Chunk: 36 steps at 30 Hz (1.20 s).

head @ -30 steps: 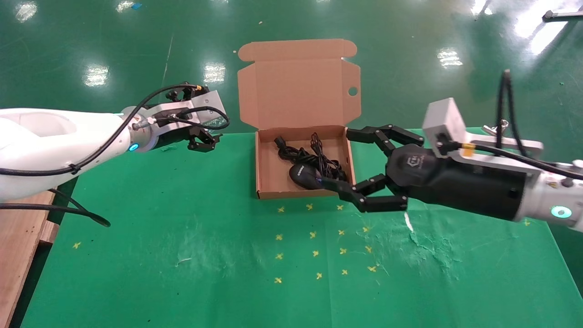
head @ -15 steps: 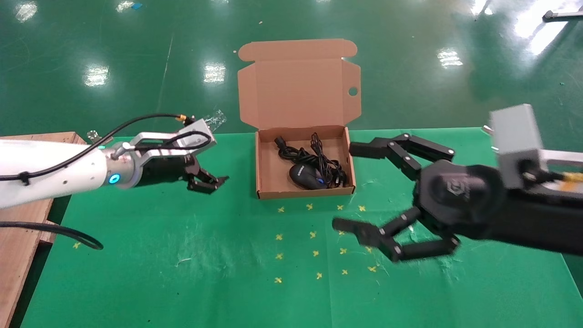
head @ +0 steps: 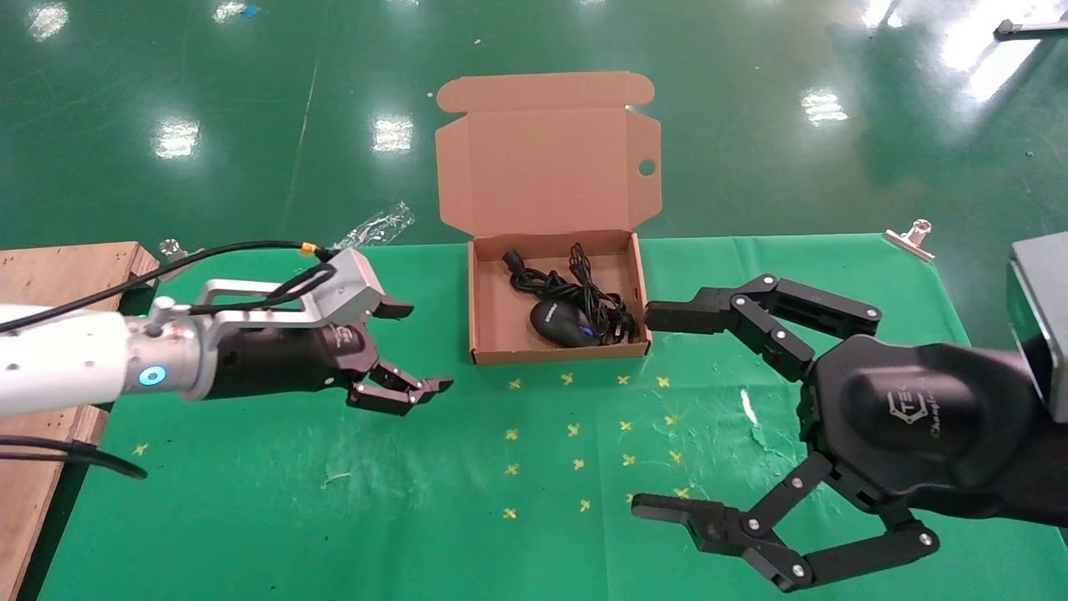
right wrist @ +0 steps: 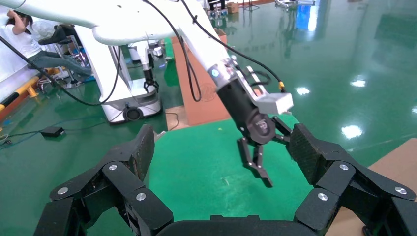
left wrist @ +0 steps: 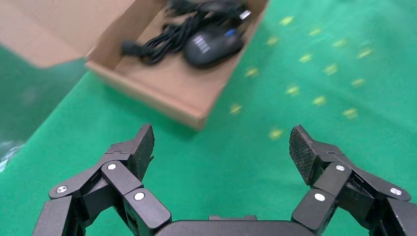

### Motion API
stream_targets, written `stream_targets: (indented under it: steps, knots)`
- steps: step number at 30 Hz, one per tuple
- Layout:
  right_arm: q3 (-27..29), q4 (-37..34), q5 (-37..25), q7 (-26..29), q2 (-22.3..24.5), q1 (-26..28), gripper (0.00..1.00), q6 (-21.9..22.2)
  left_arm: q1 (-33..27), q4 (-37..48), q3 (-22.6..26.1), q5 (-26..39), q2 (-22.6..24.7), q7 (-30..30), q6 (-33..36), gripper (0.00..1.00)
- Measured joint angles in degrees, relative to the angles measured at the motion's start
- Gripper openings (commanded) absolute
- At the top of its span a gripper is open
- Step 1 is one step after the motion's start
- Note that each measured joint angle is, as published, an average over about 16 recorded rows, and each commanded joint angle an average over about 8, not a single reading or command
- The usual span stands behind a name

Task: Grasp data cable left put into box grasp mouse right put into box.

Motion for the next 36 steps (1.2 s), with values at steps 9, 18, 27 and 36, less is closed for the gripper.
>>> stream_targets:
  steps: [9, 18, 27, 36]
  knots:
    - [0.0, 0.0, 0.0, 0.0, 0.0, 0.0, 1.0, 0.0, 4.6, -1.9, -8.1, -12.4, -3.2, 5.5, 8.1, 1.0]
    - [-0.1, 0.0, 0.1, 0.0, 0.0, 0.0, 1.0, 0.0, 9.2, -3.7, -16.2, -24.9, -6.4, 11.1, 16.1, 1.0]
    - [-0.1, 0.0, 0.1, -0.1, 0.1, 0.0, 1.0, 0.0, 13.5, -5.5, -23.7, -36.4, -9.4, 16.2, 23.6, 1.0]
    - [-0.1, 0.0, 0.1, -0.1, 0.1, 0.0, 1.0, 0.0, 15.6, -6.3, -27.5, -42.3, -10.9, 18.5, 27.3, 1.0]
